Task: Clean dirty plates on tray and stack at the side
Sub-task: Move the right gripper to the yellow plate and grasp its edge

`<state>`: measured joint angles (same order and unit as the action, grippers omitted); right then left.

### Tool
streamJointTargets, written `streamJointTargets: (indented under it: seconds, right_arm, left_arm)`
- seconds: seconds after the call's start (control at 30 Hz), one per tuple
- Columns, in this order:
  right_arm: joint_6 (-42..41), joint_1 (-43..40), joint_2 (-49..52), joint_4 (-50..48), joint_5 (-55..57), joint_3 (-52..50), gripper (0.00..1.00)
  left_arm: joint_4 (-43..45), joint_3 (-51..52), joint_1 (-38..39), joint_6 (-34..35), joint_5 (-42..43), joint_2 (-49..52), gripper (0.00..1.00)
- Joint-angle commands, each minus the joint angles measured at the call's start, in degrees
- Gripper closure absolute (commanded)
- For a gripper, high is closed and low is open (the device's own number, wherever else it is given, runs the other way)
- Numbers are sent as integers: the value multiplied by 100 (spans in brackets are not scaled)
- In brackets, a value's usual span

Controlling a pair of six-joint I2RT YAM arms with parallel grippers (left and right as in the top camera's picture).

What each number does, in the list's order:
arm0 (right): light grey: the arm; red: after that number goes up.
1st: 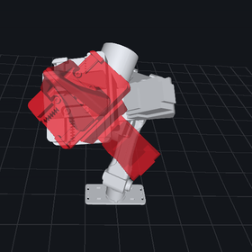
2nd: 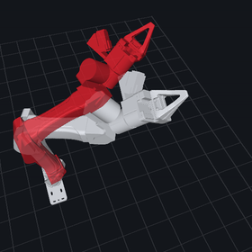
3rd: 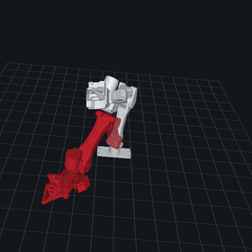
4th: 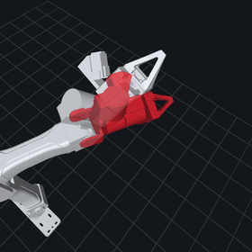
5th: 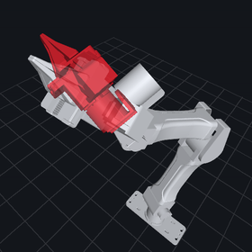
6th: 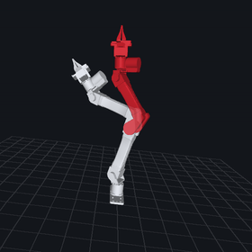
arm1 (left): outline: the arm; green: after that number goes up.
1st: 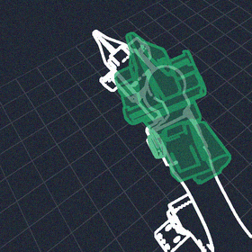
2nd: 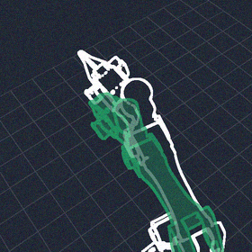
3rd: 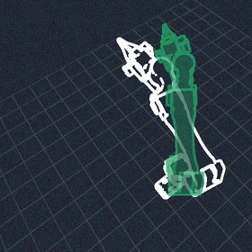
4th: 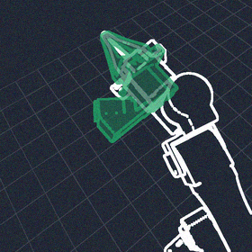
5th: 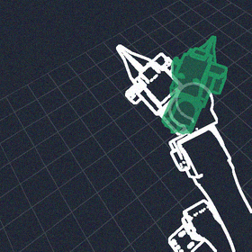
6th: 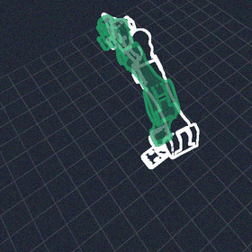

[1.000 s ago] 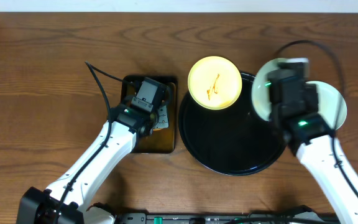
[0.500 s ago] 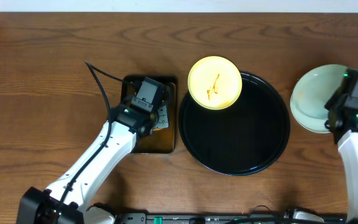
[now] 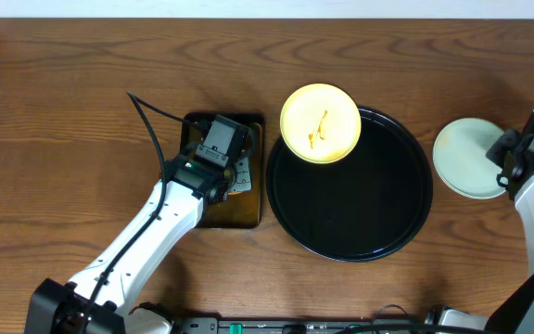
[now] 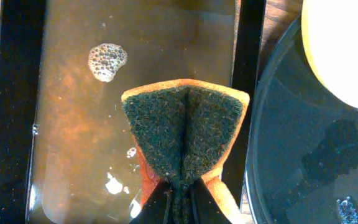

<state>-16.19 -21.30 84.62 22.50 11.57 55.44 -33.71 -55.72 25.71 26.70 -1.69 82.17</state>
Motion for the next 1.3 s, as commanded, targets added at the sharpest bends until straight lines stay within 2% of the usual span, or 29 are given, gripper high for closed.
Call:
streamJointTargets:
  seconds: [0.0, 0.1, 0.2, 0.33, 0.5, 0.73, 0.87, 1.07, 1.27]
  right_arm:
    - [710, 271, -166, -70, -1622, 116, 59]
    - [955, 640, -173, -85, -2771, 118, 56]
    - [1032, 1093, -133, -118, -3364, 118, 54]
    - [1071, 1707, 37, -317, -3368, 114, 48]
    - [1058, 2225, 540, -695, -3316, 114, 48]
    - [643, 2468, 1554, -1397, -3373, 114, 50]
    - [407, 2514, 2068, -1939, -3860, 114, 55]
    - [140, 2575, 2562, -2363, -3901, 114, 64]
    - [76, 2660, 2726, -2406, -3906, 114, 85]
  left_arm:
    - [-13, 22, -20, -101, -72, -52, 92]
    - [-11, 22, -20, -101, -72, -52, 92]
    - [-11, 22, -20, -101, -72, -52, 92]
    - [-11, 22, -20, -101, -72, -52, 92]
    - [-11, 22, -20, -101, -72, -52, 92]
    - [-11, 22, -20, -101, -72, -52, 92]
    - [-11, 22, -20, -101, -72, -52, 92]
    - [-11, 22, -20, -101, -72, -52, 92]
    - [-11, 22, -20, -101, -72, -52, 92]
